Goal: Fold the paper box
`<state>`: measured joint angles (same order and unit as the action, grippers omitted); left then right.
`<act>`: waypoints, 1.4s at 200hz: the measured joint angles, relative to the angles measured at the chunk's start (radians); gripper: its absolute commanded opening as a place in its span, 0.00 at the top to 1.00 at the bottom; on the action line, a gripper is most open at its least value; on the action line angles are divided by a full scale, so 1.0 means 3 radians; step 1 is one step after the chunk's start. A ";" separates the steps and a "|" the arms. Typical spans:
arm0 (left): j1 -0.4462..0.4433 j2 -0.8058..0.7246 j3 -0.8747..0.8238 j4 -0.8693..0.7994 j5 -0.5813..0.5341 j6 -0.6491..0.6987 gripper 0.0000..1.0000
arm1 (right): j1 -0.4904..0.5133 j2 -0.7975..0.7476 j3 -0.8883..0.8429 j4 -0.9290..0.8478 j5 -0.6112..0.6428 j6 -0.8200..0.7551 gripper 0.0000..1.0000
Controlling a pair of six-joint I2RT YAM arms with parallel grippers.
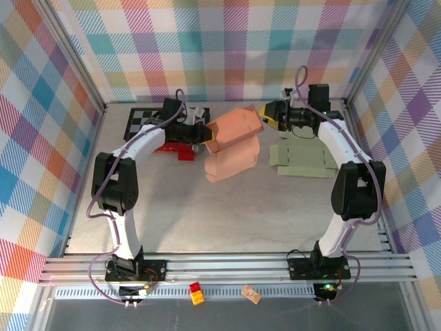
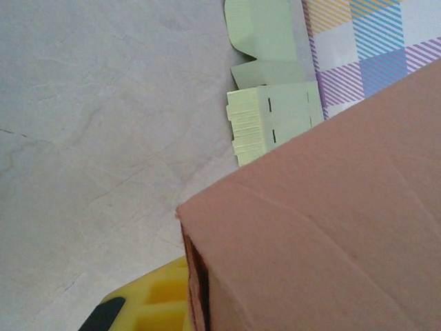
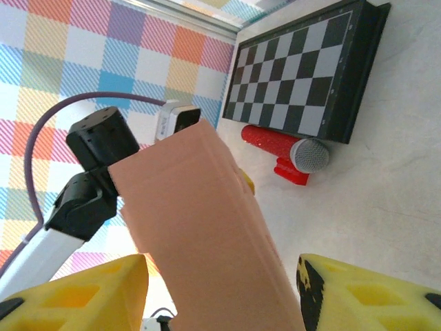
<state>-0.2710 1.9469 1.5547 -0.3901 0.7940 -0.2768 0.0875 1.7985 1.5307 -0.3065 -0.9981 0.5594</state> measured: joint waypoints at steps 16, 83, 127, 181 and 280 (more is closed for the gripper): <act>0.0000 0.0018 0.0004 0.0001 0.0005 -0.0013 1.00 | 0.0032 0.0000 0.0000 0.0037 -0.0056 0.0031 0.42; 0.0018 0.0060 0.0008 0.0003 -0.0006 -0.0074 1.00 | 0.0182 -0.0008 -0.0001 0.0078 -0.0123 0.0092 0.44; 0.0018 0.0060 0.0014 0.0003 -0.0003 -0.0074 1.00 | 0.0201 -0.0019 -0.0037 -0.0022 -0.0034 0.0032 0.44; 0.0017 0.0060 0.0032 0.0001 -0.0004 -0.0072 1.00 | 0.0254 -0.0019 0.0183 -0.0553 0.0385 -0.0355 0.50; -0.0008 0.0060 0.0050 -0.0041 -0.0070 -0.0045 1.00 | 0.0481 0.0141 0.0743 -0.1120 0.0889 -0.0758 0.56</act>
<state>-0.2733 1.9648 1.5696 -0.4023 0.7731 -0.2901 0.2317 1.8408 1.7535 -0.6426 -0.7315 0.3321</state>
